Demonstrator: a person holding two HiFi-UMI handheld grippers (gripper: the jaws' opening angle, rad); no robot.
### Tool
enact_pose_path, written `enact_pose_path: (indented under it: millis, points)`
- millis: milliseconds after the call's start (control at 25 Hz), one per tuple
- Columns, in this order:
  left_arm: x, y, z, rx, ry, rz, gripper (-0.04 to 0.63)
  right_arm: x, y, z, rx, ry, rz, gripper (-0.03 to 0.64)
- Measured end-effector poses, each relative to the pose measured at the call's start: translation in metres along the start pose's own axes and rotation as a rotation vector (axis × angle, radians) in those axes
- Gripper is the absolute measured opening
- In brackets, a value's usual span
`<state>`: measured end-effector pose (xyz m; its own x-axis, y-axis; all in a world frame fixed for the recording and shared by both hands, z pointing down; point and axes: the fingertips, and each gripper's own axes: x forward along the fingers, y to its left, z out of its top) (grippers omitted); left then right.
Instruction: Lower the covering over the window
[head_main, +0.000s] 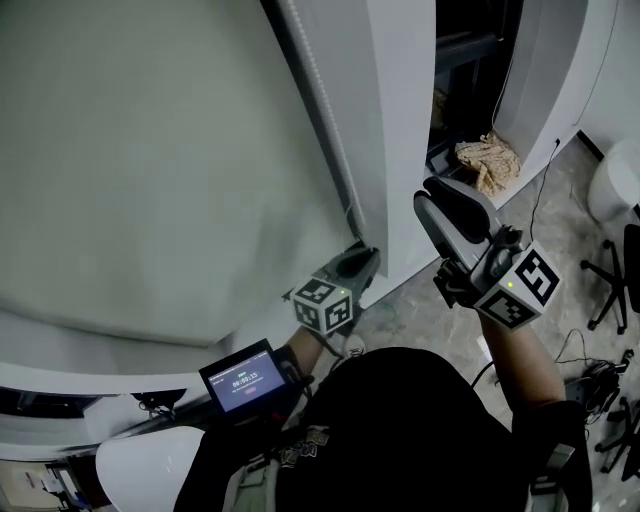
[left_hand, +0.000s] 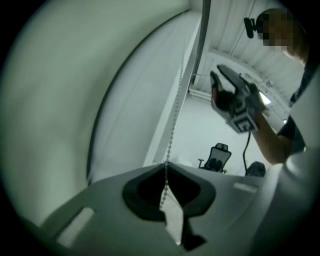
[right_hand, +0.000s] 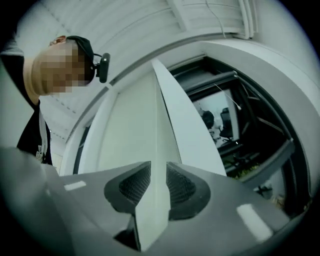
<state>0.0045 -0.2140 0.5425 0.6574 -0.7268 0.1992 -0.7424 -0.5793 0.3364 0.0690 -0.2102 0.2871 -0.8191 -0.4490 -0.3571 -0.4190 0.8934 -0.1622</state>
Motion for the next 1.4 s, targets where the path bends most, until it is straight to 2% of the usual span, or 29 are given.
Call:
enact_pose_path:
  millis: [80, 200, 320, 400, 560, 600, 640, 800, 920, 1040, 1240, 1400]
  points:
    - [0.001, -0.023, -0.039, 0.012, 0.080, -0.040, 0.012, 0.024, 0.015, 0.030, -0.035, -0.015, 0.062, 0.102]
    - [0.005, -0.045, -0.084, 0.062, 0.199, -0.095, 0.012, 0.069, 0.017, 0.069, 0.022, 0.001, 0.114, 0.121]
    - [0.007, -0.049, -0.112, 0.032, 0.278, -0.126, 0.012, 0.113, 0.022, 0.113, 0.094, 0.019, 0.206, 0.124]
    - [-0.001, -0.047, -0.135, 0.024, 0.307, -0.124, 0.012, 0.126, 0.035, 0.132, 0.101, 0.026, 0.253, 0.123]
    - [-0.003, -0.044, -0.164, 0.010, 0.321, -0.107, 0.014, 0.128, 0.056, 0.139, 0.060, 0.054, 0.336, 0.156]
    - [-0.001, -0.042, -0.168, 0.010, 0.319, -0.104, 0.014, 0.127, 0.059, 0.138, 0.059, 0.059, 0.355, 0.134]
    - [0.001, -0.039, -0.171, 0.012, 0.315, -0.100, 0.014, 0.125, 0.060, 0.137, 0.057, 0.062, 0.368, 0.008]
    - [-0.006, -0.040, -0.169, -0.005, 0.302, -0.066, 0.015, 0.121, 0.057, 0.134, 0.042, 0.058, 0.374, 0.011]
    - [-0.014, -0.021, -0.166, 0.022, 0.270, 0.000, 0.018, 0.119, 0.051, 0.132, 0.027, 0.049, 0.360, 0.008]
    - [-0.021, -0.007, -0.165, 0.034, 0.239, 0.030, 0.018, 0.117, 0.045, 0.130, 0.012, 0.041, 0.347, 0.008]
    - [-0.035, -0.001, -0.142, -0.011, 0.196, 0.087, 0.018, 0.113, 0.038, 0.128, -0.011, 0.026, 0.340, 0.008]
    - [-0.049, 0.015, -0.133, -0.041, 0.149, 0.178, 0.018, 0.113, 0.035, 0.128, -0.027, 0.010, 0.345, 0.008]
